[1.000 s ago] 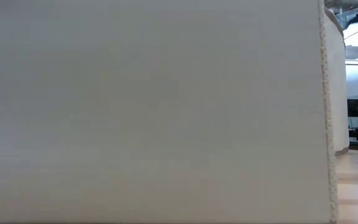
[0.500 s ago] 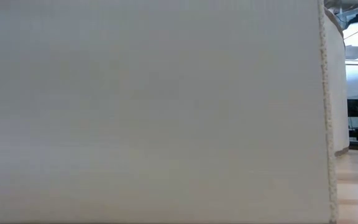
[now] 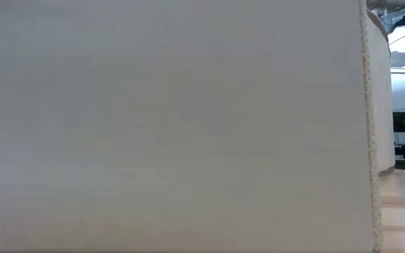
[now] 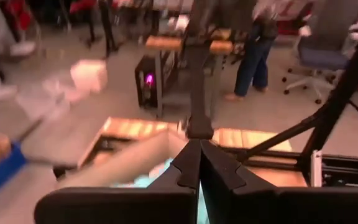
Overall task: Sort clothes
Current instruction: Return to Home Position
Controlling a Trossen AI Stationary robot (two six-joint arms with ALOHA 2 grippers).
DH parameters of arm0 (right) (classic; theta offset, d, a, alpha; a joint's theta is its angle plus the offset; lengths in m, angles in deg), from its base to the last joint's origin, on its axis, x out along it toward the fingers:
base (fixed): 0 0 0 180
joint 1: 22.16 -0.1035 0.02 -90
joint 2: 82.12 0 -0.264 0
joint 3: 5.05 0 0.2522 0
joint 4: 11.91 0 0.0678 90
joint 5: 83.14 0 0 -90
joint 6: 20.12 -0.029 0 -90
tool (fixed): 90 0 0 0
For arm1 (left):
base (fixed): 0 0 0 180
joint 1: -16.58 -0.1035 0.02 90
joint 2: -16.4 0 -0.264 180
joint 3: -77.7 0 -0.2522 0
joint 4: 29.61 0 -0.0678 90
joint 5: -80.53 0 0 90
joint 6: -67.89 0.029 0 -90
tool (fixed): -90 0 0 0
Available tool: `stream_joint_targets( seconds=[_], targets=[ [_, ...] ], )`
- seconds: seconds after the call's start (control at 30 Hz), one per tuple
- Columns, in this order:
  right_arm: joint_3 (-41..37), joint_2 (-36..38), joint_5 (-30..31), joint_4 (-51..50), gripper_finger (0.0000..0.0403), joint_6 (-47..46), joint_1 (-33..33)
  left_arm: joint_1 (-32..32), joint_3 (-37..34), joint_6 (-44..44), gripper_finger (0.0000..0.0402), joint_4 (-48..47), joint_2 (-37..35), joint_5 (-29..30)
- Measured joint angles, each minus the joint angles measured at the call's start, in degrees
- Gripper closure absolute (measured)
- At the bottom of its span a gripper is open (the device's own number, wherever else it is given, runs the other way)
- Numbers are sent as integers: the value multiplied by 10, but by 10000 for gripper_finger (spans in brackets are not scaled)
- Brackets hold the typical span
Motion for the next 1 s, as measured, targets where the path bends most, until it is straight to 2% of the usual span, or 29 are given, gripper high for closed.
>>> stream_joint_targets(
  seconds=[0.07, 0.23, 0.4, 0.5, 0.67, 0.77, 1.0],
  targets=[
    [-20, -4, -13, 19, 390, 17, -2, 9, -5, 23, 400, 5, -26, 0],
    [-103, -8, -117, 147, 400, 33, 7, 31, -72, 68, 401, 64, -103, -16],
    [-206, -1, -146, 255, 400, 4, 25, 57, -233, 79, 401, 195, -209, -25],
    [-258, 20, -151, 287, 400, -14, 35, 62, -353, 58, 401, 245, -274, -6],
    [-334, 108, -152, 272, 400, -35, 51, 62, -553, -6, 401, 300, -393, 52],
    [-378, 183, -152, 263, 400, -47, 63, 62, -664, -43, 401, 344, -471, 67],
    [-465, 343, -152, 187, 400, -93, 94, 62, -853, -105, 401, 368, -632, 88]
  ],
)
